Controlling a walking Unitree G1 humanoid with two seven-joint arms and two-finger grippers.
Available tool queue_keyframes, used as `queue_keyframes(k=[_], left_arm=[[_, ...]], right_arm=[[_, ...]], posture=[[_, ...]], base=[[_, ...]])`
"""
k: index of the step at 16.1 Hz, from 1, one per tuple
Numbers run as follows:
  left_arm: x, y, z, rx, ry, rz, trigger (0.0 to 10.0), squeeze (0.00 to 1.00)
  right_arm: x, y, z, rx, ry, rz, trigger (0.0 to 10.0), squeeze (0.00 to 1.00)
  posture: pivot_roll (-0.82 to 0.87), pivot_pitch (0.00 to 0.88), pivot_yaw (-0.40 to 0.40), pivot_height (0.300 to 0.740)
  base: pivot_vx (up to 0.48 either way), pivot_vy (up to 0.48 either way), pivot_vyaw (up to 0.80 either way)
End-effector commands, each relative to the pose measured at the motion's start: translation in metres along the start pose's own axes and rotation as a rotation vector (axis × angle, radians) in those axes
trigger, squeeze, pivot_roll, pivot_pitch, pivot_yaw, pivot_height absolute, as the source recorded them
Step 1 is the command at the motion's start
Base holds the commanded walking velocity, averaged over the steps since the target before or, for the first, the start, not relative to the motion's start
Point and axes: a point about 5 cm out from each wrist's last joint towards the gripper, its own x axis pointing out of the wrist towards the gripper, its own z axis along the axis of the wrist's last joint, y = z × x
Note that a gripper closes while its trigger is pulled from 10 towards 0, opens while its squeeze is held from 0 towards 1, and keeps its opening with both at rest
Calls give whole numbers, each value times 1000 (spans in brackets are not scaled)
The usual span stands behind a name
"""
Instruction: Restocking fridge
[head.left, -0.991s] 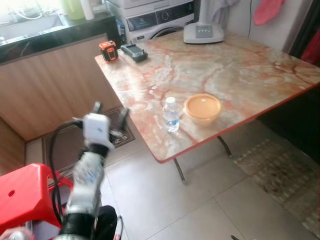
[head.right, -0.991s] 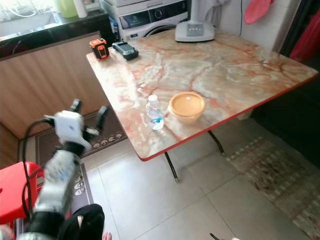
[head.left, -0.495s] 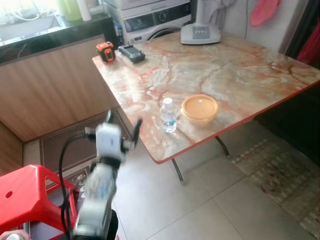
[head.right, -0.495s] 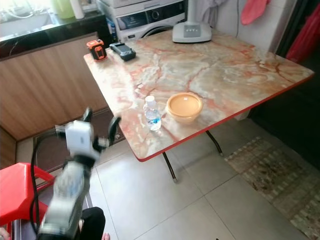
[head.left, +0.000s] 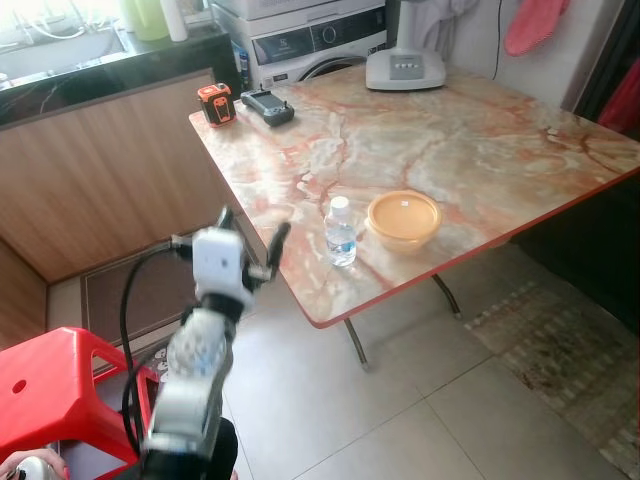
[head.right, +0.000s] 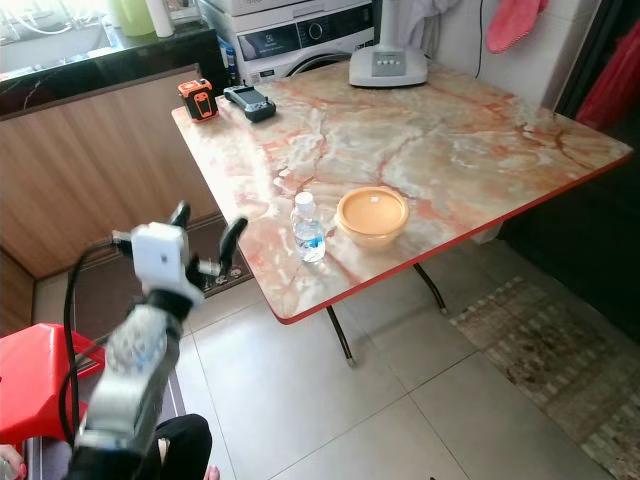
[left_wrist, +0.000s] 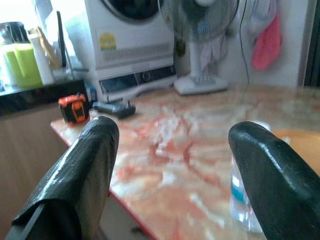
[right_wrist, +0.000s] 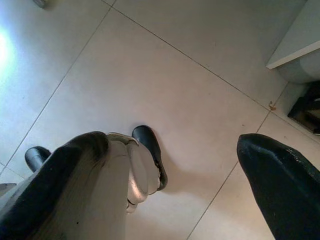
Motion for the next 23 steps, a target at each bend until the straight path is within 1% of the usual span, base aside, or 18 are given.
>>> queue_keyframes(k=[1,3,4,5,6,7,8,10,17,21,23], left_arm=[[1,3,4,0,-4,7,10000,0],[-1,3,3,-9,5,4,10000,0],[-1,3,3,-9,6,1,10000,0],[0,3,4,-18,6,-3,10000,0],[1,3,5,-41,3,4,10000,0],[3,4,6,-65,-1,18,10000,0],[4,3,8,-60,-8,13,10000,0],[5,2,8,-86,-10,21,10000,0],[6,-1,11,-96,-13,-5,10000,0],[7,-1,14,-103,-21,-3,10000,0],[7,-2,15,-101,-22,-4,10000,0]], right_arm=[[-2,3,-7,9,18,9,10000,0],[-2,3,-8,23,24,5,10000,0],[-2,3,-9,12,35,14,10000,0],[-2,3,-9,0,47,17,10000,0],[-2,3,-9,-6,47,19,10000,0],[-1,3,-8,-13,34,19,10000,0],[-1,3,-8,-17,35,22,10000,0],[-1,3,-8,-33,50,30,10000,0],[-1,3,-9,-58,60,44,10000,0],[-1,3,-9,-40,64,45,10000,0],[-1,3,-9,-43,59,47,10000,0]], posture=[[-73,0,94,740],[-70,0,95,740],[-72,0,97,740],[-72,0,98,740],[-72,0,95,740],[-72,0,95,740],[-70,0,92,740],[-72,0,90,740],[-67,0,90,740],[-59,0,85,740],[-59,0,84,740]], base=[[0,0,0],[0,0,0],[0,0,0],[244,0,-775],[244,0,-775],[247,0,0],[244,0,0],[247,0,0],[261,0,0],[277,0,-617],[277,0,0]])
